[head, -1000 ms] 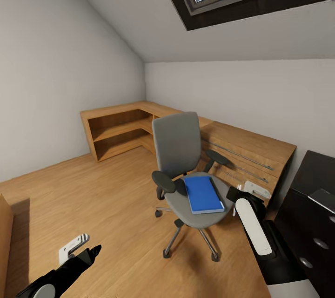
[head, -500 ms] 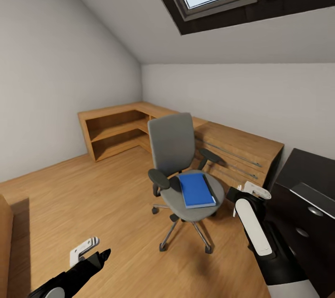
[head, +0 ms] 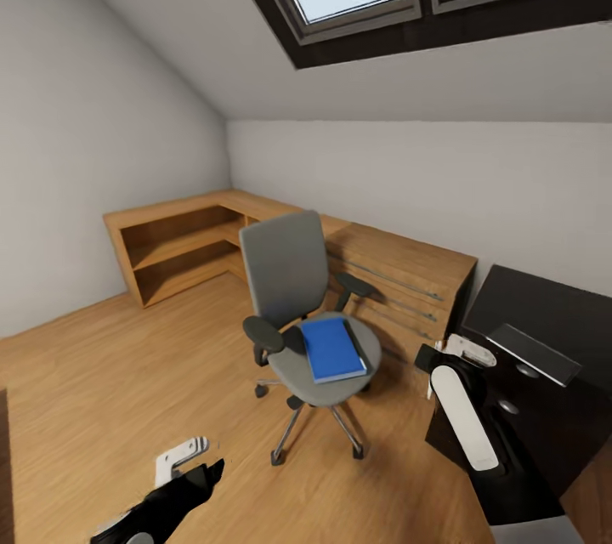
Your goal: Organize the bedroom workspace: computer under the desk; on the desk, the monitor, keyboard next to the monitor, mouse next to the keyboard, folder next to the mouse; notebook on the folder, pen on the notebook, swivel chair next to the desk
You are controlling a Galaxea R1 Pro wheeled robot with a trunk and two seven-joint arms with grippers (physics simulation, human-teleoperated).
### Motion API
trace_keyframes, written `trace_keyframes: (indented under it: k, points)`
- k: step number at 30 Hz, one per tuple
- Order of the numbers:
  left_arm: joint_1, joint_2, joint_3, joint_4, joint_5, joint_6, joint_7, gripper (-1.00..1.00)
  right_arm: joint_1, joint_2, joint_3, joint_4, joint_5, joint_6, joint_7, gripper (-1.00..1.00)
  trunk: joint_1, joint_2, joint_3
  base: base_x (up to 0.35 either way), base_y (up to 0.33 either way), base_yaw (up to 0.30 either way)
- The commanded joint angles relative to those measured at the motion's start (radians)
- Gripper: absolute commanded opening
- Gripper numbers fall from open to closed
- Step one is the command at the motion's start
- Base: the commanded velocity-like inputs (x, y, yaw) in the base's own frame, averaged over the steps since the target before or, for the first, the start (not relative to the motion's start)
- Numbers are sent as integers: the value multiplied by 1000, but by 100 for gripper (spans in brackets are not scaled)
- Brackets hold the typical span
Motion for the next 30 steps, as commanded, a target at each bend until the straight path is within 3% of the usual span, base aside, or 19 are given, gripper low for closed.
trace_keyframes:
  k: [1, 5, 7, 12, 13, 16, 19, 21, 30]
  points:
    - [0, -1, -22, -1, -11, -1, 12, 100, -1, -1, 1, 0, -7, 2, -7, -100, -4, 7, 2, 0, 0, -279]
    - [0, -4, -53, 4, -78, -3, 14, 100, -1, -3, -28, -1, -7, 1, -5, -100, -19, 35, 15, 0, 0, -288]
    - [0, -5, -58, 5, -91, -3, 15, 100, -1, -3, -54, -1, -7, 2, -4, -100, -27, 49, 21, 0, 0, -292]
    - [0, -7, -68, 5, -102, -4, 13, 100, -1, -3, -111, -4, -7, 5, 0, -100, -46, 84, 37, 0, 0, -294]
    - [0, -6, -96, 5, -105, -5, 11, 100, -1, -9, -148, -4, -7, 5, 13, -100, -50, 91, 40, 0, 0, -296]
    - [0, -5, -132, 5, -107, -8, 13, 100, -1, -31, -169, -2, -7, 6, 52, -100, -50, 91, 40, 0, 0, -298]
    - [0, -4, -151, 5, -108, -11, 12, 100, -1, -69, -184, 6, -7, 7, 129, -100, -50, 91, 40, 0, 0, -299]
    - [0, -4, -157, 5, -108, -13, 14, 100, -1, -84, -232, 12, -7, 6, 157, -100, -50, 91, 40, 88, 0, -300]
    - [0, -4, -162, 5, -109, -14, 16, 100, -1, -89, -265, 26, -6, 6, 164, -100, -50, 91, 40, 291, -14, -300]
